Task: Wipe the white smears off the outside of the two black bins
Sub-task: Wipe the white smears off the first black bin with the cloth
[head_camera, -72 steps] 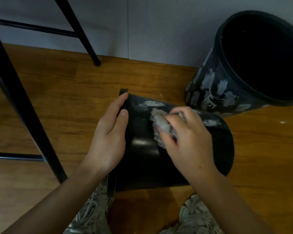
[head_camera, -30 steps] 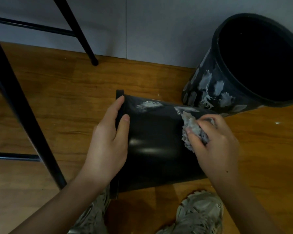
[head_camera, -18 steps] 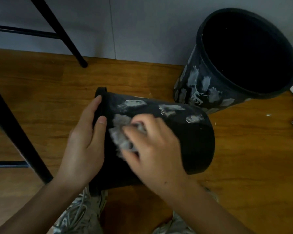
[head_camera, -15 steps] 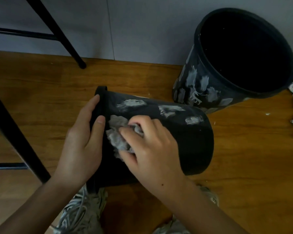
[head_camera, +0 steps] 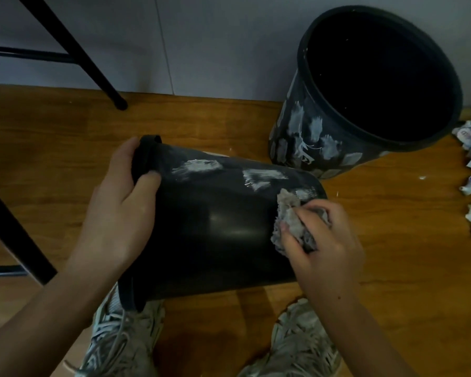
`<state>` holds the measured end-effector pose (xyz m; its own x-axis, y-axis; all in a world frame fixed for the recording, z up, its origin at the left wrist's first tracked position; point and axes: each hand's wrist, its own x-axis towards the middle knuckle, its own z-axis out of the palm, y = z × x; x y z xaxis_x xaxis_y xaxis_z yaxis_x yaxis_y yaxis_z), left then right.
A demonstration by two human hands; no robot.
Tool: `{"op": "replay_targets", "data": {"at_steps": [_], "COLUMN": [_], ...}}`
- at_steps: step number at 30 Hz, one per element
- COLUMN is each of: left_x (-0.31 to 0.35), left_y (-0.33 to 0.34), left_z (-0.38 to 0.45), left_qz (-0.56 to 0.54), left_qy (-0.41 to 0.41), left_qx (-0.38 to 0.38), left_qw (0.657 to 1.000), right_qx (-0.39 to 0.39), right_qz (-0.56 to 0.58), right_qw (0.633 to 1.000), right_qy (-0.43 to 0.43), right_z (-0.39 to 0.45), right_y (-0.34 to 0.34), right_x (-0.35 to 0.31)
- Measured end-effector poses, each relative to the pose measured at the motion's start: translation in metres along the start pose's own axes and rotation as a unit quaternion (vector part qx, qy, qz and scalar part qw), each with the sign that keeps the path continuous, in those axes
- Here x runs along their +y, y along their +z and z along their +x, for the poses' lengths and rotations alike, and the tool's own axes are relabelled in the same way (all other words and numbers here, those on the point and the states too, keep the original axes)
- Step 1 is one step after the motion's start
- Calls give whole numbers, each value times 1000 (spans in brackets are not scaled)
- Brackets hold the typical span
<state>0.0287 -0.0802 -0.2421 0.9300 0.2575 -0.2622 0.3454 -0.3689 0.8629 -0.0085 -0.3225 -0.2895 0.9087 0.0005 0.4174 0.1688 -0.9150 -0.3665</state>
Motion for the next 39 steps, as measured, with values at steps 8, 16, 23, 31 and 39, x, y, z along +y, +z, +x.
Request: {"op": "replay_targets", "data": {"at_steps": [8, 16, 23, 31, 39], "left_x": [5, -6, -11, -14, -15], "left_y": [1, -1, 0, 0, 2], "left_z": [32, 33, 26, 25, 20], "left_qz": [78, 123, 100, 88, 65], "left_qy": [18, 90, 109, 114, 118], "left_qx": [0, 28, 49, 47, 52], "left_qw": [997, 988, 988, 989, 989], "right_qx": [16, -13, -32, -14, -44], "right_qz": [13, 21, 35, -43, -5], "right_qw": [1000, 999, 995, 995, 999], "right_qy": [-22, -40, -91, 85, -26], "right_z": [-6, 1, 6, 11, 14], "right_y": [0, 1, 10, -9, 2], "right_x": [5, -14, -26, 31, -2]}}
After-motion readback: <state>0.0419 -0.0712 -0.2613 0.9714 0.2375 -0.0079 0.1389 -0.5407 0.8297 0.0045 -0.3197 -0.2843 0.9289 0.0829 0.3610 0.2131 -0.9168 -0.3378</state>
